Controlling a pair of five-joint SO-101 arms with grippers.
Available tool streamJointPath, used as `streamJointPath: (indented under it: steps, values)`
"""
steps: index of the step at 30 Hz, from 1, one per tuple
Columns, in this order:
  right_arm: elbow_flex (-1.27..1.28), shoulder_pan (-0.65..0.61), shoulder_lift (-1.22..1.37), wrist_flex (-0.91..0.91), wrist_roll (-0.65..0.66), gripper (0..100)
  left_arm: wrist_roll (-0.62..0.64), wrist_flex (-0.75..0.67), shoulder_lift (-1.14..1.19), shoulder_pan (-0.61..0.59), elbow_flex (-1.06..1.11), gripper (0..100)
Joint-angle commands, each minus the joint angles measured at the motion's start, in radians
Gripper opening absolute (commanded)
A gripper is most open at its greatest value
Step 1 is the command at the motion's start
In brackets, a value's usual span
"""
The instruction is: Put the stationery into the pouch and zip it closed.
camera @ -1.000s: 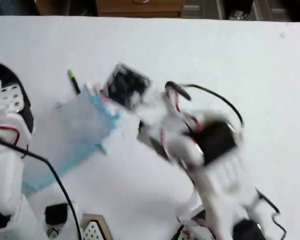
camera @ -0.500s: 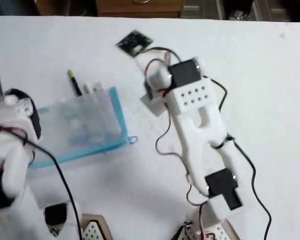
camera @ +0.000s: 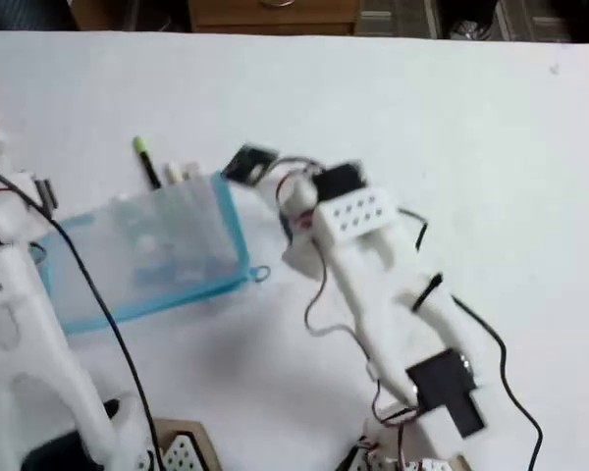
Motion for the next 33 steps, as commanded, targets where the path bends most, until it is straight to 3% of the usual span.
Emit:
streamJointPath:
  steps: [1, 8, 14, 23, 33]
  values:
    - [0.21, -0.085, -0.094, -0.237, 0.025, 29.6, 0.003, -0.002, 0.038, -0.07, -0.051, 14]
    - [0.436, -0.165, -0.079, -0.588, 0.025, 29.5, 0.003, 0.005, 0.044, -0.11, -0.041, 14]
    - [0.473, -0.18, -0.013, -0.794, 0.025, 28.8, 0.008, -0.002, 0.045, -0.11, -0.041, 14]
    - [0.473, -0.271, 0.001, -0.819, 0.031, 1.0, 0.008, -0.003, 0.045, -0.11, -0.041, 14]
    - [0.45, -0.14, -0.12, -0.806, 0.025, 1.9, 0.008, -0.002, 0.045, -0.11, -0.04, 14]
